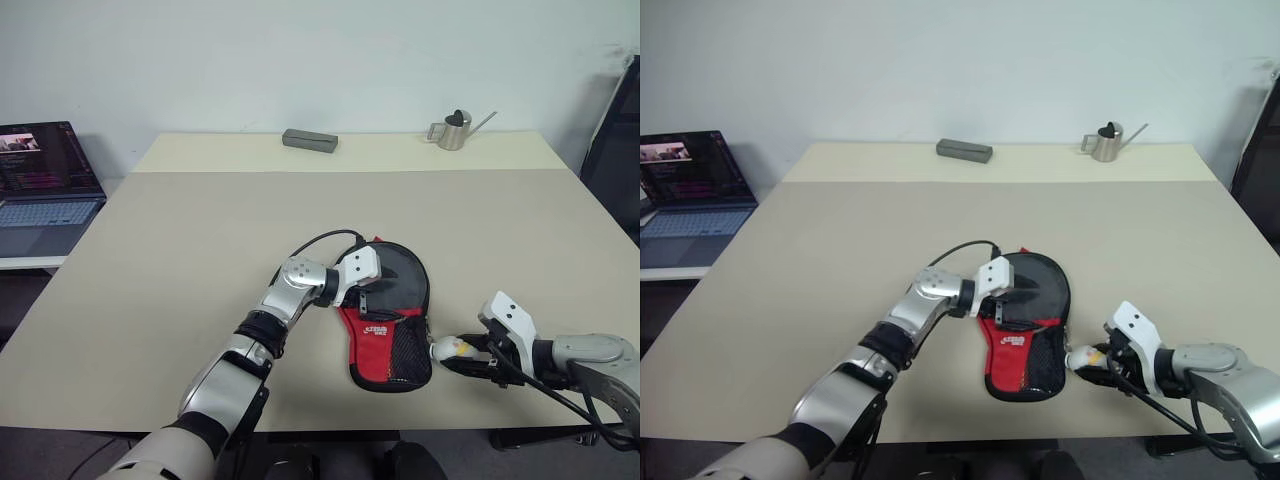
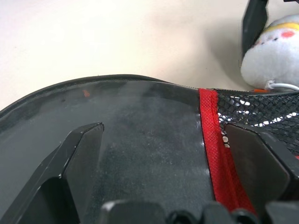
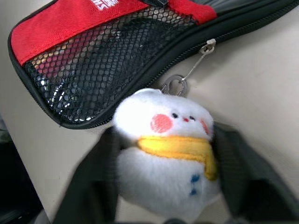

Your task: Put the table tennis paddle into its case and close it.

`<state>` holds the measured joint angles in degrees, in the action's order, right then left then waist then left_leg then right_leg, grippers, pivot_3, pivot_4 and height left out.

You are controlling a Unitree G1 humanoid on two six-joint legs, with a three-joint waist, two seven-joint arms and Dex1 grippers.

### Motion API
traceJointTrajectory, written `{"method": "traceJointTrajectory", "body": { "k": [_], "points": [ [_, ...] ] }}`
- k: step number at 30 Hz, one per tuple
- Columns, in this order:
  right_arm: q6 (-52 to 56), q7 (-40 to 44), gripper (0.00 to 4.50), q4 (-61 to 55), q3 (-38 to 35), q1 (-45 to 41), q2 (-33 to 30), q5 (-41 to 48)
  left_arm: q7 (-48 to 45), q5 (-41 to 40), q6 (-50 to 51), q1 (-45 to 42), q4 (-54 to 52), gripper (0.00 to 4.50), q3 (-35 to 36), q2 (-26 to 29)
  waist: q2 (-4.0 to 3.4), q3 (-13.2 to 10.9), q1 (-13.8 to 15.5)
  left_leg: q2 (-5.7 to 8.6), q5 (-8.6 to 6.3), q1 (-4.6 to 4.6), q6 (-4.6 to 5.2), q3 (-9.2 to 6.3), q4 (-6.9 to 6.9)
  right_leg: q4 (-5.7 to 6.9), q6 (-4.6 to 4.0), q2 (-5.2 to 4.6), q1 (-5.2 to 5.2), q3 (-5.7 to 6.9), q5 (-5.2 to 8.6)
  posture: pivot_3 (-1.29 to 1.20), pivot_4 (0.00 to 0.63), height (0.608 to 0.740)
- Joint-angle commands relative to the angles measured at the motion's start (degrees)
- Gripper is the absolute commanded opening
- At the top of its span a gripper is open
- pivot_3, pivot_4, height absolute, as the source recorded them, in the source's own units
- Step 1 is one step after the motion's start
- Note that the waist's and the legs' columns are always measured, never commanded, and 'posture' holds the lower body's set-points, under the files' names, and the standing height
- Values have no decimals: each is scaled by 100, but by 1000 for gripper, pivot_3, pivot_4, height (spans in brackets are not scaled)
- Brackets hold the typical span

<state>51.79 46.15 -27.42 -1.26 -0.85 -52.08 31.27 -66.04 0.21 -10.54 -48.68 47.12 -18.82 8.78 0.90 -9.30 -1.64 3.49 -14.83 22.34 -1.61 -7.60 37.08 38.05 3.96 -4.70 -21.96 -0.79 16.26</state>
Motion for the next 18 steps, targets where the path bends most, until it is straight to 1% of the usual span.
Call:
{"method": "traceJointTrajectory", "body": {
  "k": [1, 2, 4, 6, 11, 18],
  "points": [
    [-105, 29, 1226, -225, -219, 65, -122, -24, -220, 152, 75, 183, 132, 4500, -154, -4, -1, 1, 0, 0, 0, -2, 0, 0, 0, 0, 0, 0, 2, 0, 0, 0, 150, 740],
    [-116, 31, 975, -239, -222, 81, -141, -44, -237, 138, 103, 191, 146, 4500, -147, -19, 0, 1, 0, 0, 0, -2, 0, 0, 0, -1, 0, 0, 4, 0, 0, 0, 150, 740],
    [-135, 52, 622, -283, -230, 123, -210, -82, -288, 109, 198, 209, 230, 4500, -129, -48, 0, 1, 3, 0, 0, -16, 1, 0, -2, -5, 0, 0, 17, 1, 0, 0, 150, 740],
    [-131, 82, 427, -329, -268, 167, -274, -74, -330, 80, 297, 217, 318, 4500, -103, -71, 1, 0, 4, 0, -2, -40, 2, 0, -5, -10, 6, 0, 42, 1, 4, 0, 150, 740],
    [-125, 99, 357, -360, -373, 214, -361, -70, -396, 95, 498, 151, 624, 4500, -53, -121, 3, 4, 3, 0, -4, -57, 5, -1, -5, -13, 11, 0, 60, 3, 8, 0, 150, 740],
    [-159, 209, 357, -554, -355, 314, -468, -72, -368, 220, 389, 100, 878, 4500, -103, -193, 4, 13, 14, 2, -4, -58, 5, -2, -4, -13, 13, -2, 63, 4, 9, 0, 150, 740]
  ]
}}
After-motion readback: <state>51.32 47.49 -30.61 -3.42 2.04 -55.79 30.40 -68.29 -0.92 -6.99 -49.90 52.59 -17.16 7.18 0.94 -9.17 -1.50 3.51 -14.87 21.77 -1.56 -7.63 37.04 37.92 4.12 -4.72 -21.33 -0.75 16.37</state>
